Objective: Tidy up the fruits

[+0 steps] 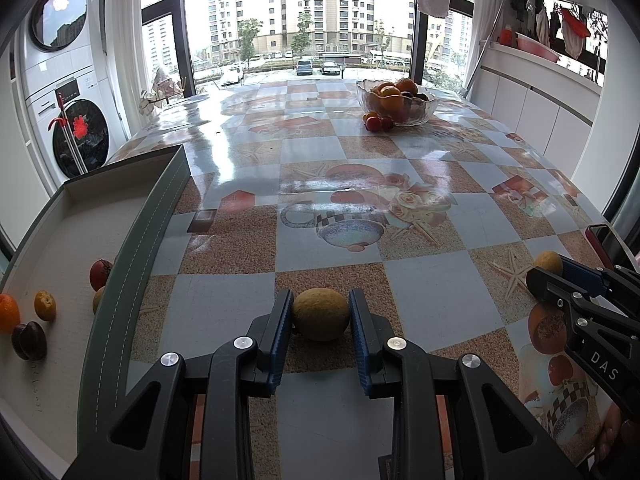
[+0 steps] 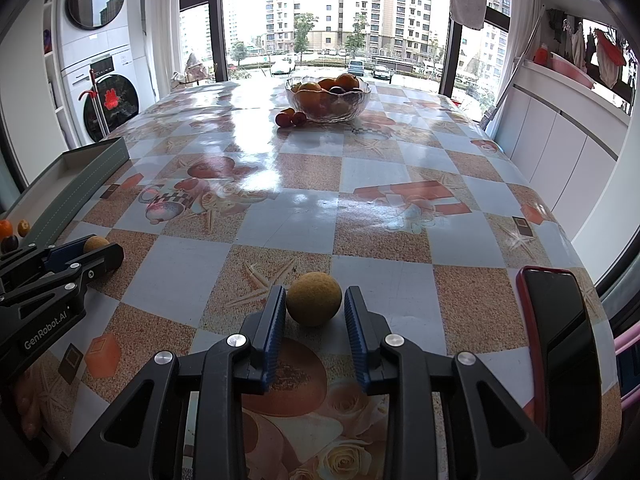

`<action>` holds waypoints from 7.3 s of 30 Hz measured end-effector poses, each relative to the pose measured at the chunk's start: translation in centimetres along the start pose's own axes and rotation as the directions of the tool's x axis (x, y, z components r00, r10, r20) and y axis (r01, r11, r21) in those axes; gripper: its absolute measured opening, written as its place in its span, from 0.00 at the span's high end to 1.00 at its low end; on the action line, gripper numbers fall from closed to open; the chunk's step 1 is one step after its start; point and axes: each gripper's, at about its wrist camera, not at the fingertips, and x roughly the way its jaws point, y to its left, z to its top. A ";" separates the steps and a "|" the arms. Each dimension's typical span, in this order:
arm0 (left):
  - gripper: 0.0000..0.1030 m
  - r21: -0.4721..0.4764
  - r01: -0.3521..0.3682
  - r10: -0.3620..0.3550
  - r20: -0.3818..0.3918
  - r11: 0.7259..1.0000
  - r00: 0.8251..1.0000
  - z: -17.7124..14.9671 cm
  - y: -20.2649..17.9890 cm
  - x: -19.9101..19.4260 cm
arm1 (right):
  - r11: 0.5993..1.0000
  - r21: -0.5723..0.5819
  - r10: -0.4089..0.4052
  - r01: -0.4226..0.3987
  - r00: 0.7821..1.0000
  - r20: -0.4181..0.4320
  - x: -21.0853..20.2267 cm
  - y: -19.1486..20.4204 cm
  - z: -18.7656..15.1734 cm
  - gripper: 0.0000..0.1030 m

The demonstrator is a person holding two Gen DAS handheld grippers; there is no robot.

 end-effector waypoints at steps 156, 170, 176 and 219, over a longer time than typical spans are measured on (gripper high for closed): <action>0.72 0.014 0.001 -0.001 0.003 1.000 1.000 -0.1 -0.3 -0.2 | 0.999 0.019 -0.041 0.041 0.999 -0.015 -0.1 -0.6 -0.3 0.50; 0.72 0.014 0.001 -0.001 0.003 1.000 1.000 -0.1 -0.3 -0.2 | 0.999 0.019 -0.040 0.040 0.999 -0.015 -0.1 -0.6 -0.3 0.50; 0.72 0.014 0.001 -0.001 0.003 1.000 1.000 -0.1 -0.3 -0.2 | 0.999 0.019 -0.040 0.040 0.999 -0.015 -0.1 -0.6 -0.3 0.50; 0.72 0.017 -0.002 0.002 -0.001 1.000 1.000 -0.1 -0.4 -0.3 | 0.999 0.037 -0.014 0.015 1.000 -0.026 -0.1 -0.8 -0.1 0.50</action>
